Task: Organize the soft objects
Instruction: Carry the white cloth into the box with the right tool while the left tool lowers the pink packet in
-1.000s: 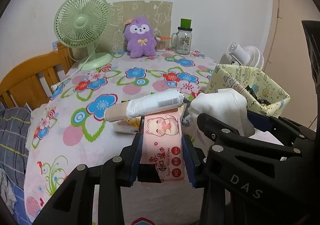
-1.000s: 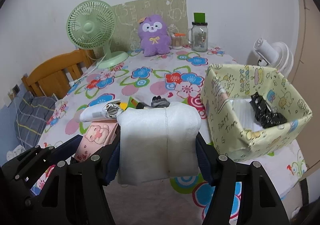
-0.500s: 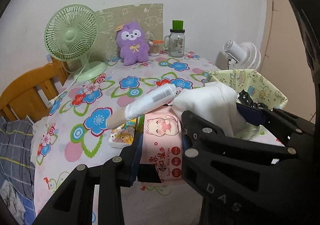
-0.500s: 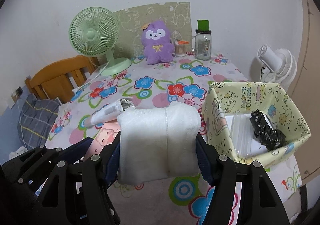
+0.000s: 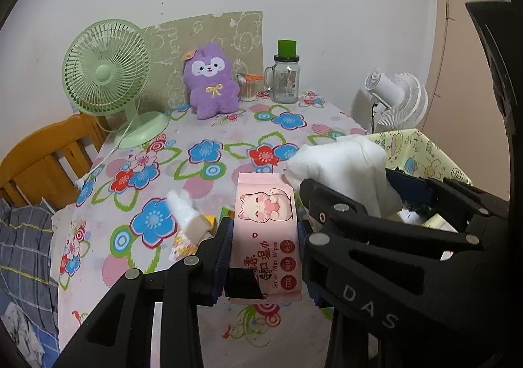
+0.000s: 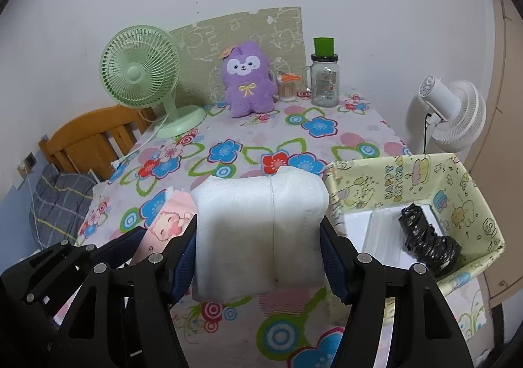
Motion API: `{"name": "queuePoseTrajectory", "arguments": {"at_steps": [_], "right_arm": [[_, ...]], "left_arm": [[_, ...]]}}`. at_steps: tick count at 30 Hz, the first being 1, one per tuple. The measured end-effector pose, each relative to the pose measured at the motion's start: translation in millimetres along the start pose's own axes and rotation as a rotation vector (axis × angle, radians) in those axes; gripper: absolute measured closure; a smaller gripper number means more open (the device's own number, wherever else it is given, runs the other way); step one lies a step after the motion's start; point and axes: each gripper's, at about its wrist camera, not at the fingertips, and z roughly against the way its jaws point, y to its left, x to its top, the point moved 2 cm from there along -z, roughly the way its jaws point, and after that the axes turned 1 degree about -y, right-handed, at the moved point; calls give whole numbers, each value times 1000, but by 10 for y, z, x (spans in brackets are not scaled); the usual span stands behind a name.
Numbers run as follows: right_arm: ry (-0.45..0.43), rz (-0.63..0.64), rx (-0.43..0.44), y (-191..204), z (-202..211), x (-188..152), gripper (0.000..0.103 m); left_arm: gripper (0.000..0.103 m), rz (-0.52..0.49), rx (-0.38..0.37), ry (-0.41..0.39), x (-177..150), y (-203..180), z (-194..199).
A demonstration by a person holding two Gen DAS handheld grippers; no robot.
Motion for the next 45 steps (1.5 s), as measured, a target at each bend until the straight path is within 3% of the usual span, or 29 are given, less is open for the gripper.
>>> {"name": "queuePoseTrajectory", "arguments": {"at_steps": [21,45], "right_arm": [[-39,-29,-64,-697,183,236,34],[-35,-77,-135,-1400,164,302,34]], "left_arm": [[63,-35,-57,-43,380,-637,-102],[63,-80,-135,-22,595,-1237,-466]]}}
